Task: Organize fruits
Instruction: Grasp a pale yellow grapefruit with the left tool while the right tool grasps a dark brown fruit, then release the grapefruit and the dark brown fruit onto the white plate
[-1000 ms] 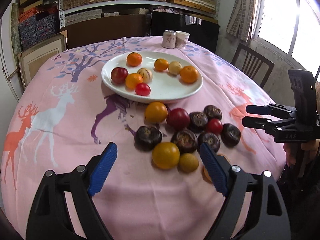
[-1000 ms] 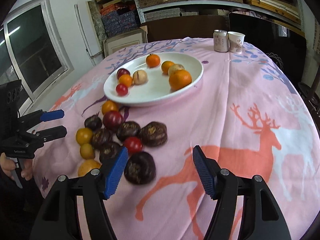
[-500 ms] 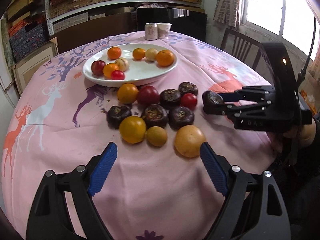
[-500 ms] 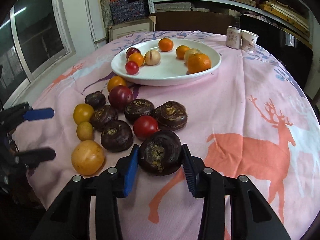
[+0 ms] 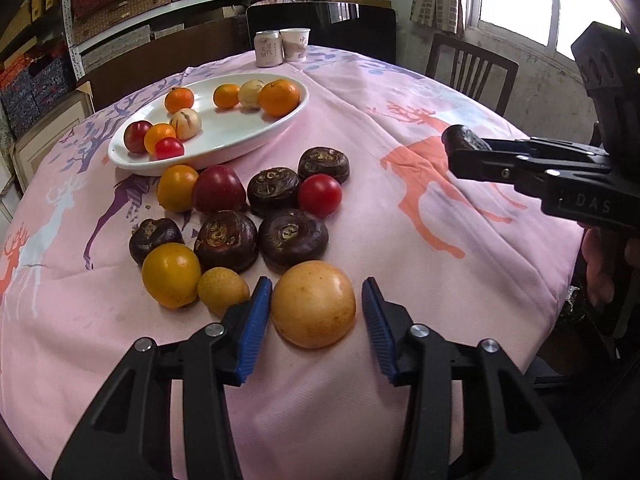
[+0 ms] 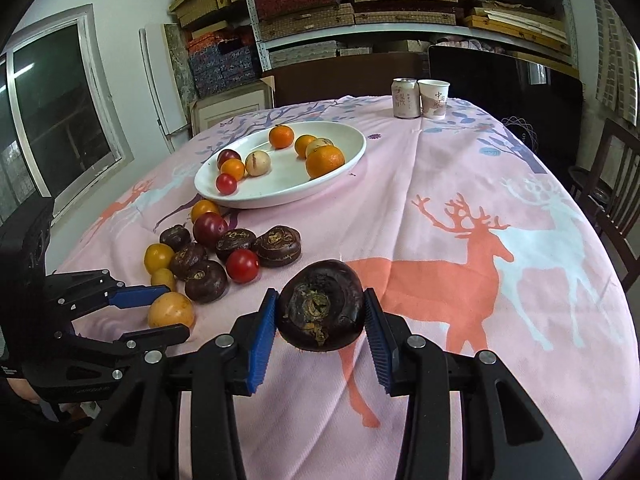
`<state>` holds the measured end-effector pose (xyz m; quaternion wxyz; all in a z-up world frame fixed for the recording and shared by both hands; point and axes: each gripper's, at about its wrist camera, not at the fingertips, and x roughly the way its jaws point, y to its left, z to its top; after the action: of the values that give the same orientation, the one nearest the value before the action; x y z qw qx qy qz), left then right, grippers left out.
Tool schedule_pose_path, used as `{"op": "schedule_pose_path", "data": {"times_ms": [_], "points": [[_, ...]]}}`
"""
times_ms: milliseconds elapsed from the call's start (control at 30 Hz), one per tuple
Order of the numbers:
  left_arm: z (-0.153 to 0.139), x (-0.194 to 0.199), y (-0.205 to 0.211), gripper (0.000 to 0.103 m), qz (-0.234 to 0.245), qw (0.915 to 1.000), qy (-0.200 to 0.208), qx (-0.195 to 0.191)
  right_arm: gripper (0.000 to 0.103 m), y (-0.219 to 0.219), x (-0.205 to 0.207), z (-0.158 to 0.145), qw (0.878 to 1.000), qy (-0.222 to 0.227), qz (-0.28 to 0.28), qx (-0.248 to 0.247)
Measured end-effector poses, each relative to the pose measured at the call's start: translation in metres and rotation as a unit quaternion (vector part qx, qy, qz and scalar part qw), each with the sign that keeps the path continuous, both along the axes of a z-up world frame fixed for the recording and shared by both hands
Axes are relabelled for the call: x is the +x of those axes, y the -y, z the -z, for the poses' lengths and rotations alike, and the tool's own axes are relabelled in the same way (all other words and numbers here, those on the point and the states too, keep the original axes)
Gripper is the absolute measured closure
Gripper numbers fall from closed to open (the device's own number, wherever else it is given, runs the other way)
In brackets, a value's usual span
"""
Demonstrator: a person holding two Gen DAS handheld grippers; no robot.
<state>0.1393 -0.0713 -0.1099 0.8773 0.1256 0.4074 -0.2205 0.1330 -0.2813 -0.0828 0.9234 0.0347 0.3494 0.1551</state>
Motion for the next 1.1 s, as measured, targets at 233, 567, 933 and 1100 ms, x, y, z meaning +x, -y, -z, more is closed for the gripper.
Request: {"op": "schedule_pose_path", "data": {"times_ms": [233, 567, 933, 1100], "points": [[0.002, 0.008, -0.010, 0.063, -0.021, 0.9993, -0.017, -0.026, 0.060, -0.006, -0.004, -0.002, 1.000, 0.007, -0.012, 0.005], [-0.042, 0.000, -0.041, 0.063, -0.038, 0.9944, 0.018, -0.097, 0.060, -0.003, 0.006, -0.023, 0.999, 0.022, -0.011, 0.020], [-0.087, 0.106, -0.076, 0.063, -0.086, 0.9872, 0.029, -0.131, 0.060, -0.032, 0.099, -0.076, 0.997, 0.062, -0.034, 0.023], [-0.085, 0.173, -0.084, 0.063, -0.116, 0.9822, 0.021, -0.146, 0.060, -0.062, 0.152, -0.058, 0.998, 0.029, -0.050, 0.019]]}}
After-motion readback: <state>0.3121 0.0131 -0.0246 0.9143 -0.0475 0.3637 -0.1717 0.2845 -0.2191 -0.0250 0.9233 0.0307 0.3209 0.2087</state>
